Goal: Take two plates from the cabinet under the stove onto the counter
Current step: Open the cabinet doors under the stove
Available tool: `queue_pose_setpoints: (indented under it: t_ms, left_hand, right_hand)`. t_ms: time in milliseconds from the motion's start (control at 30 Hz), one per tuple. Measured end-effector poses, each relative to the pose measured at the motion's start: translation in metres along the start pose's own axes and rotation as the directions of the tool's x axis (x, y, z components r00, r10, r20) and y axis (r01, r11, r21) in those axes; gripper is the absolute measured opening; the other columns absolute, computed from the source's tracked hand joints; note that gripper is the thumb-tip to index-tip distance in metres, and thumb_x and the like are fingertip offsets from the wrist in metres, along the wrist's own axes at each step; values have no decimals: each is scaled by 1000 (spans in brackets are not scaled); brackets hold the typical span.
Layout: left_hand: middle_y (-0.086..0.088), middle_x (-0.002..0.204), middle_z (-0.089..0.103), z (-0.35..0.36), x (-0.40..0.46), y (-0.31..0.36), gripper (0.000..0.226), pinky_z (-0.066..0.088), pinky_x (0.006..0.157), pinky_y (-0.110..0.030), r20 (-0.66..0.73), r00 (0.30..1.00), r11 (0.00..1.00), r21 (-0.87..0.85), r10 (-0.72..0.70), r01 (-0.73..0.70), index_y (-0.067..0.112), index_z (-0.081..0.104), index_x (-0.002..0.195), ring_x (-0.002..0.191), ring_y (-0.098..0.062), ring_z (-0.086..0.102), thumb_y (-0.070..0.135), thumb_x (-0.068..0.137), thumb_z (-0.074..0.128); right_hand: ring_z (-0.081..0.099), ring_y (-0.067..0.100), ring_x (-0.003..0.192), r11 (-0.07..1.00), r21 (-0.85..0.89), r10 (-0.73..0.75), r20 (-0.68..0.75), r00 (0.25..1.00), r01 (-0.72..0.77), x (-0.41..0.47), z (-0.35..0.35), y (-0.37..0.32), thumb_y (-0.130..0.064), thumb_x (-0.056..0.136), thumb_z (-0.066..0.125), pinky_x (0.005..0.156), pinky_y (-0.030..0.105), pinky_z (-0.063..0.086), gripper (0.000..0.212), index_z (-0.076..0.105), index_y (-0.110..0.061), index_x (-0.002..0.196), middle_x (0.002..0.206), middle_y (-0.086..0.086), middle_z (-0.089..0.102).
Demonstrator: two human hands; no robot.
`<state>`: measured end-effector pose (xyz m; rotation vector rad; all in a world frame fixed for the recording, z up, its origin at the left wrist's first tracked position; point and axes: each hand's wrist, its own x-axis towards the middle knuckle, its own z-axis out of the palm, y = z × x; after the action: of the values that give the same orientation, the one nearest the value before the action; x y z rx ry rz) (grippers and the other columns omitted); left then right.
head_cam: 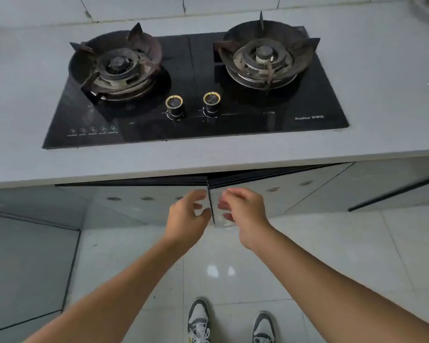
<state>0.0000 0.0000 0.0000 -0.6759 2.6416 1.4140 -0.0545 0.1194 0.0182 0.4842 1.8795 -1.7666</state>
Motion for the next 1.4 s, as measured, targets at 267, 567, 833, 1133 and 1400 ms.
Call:
queue_pose_setpoints:
  t_ms: [267, 567, 833, 1133, 1400]
  left_hand:
    - [13, 115, 60, -3, 26, -16, 42, 42, 75, -14, 17, 999, 997, -59, 48, -47, 20, 56, 125, 97, -7, 58, 9, 85, 60]
    - [29, 104, 60, 1, 25, -23, 48, 48, 75, -15, 39, 993, 992, -58, 113, -111, 24, 55, 130, 97, -6, 61, 6, 86, 56]
    - [0, 108, 73, 20, -11, -34, 44, 50, 81, -15, 34, 989, 989, -23, 145, -144, 21, 63, 124, 101, -12, 64, 4, 84, 55]
    - [2, 88, 74, 66, -90, -28, 49, 59, 73, -34, -85, 991, 992, -65, 103, -109, 27, 62, 124, 83, -19, 67, 4, 82, 55]
    - [-7, 77, 72, 122, -164, -8, 50, 49, 61, -24, -105, 992, 997, 43, 70, -66, 33, 62, 123, 61, -21, 62, 9, 81, 51]
  right_hand:
    - [73, 16, 79, 903, 360, 259, -18, 966, -235, 24, 28, -3, -11, 91, 58, 68, 30, 55, 6, 62, -12, 94, 86, 6, 75]
    - [74, 18, 78, 865, 421, 324, -52, 945, -274, 14, 29, 8, -13, 91, 59, 57, 23, 50, 5, 63, -12, 89, 82, 9, 75]
    - [73, 18, 78, 892, 369, 306, -71, 949, -260, -15, 8, 32, -17, 92, 58, 60, 23, 52, 12, 66, -9, 87, 82, 10, 75]
    - [72, 18, 69, 922, 285, 275, -5, 961, -263, -56, -45, 65, -15, 91, 60, 60, 23, 52, 11, 66, -7, 88, 71, 8, 74]
    - [71, 21, 69, 957, 140, 251, 28, 968, -253, -93, -118, 93, -15, 90, 61, 60, 23, 50, 12, 69, -6, 88, 74, 10, 72]
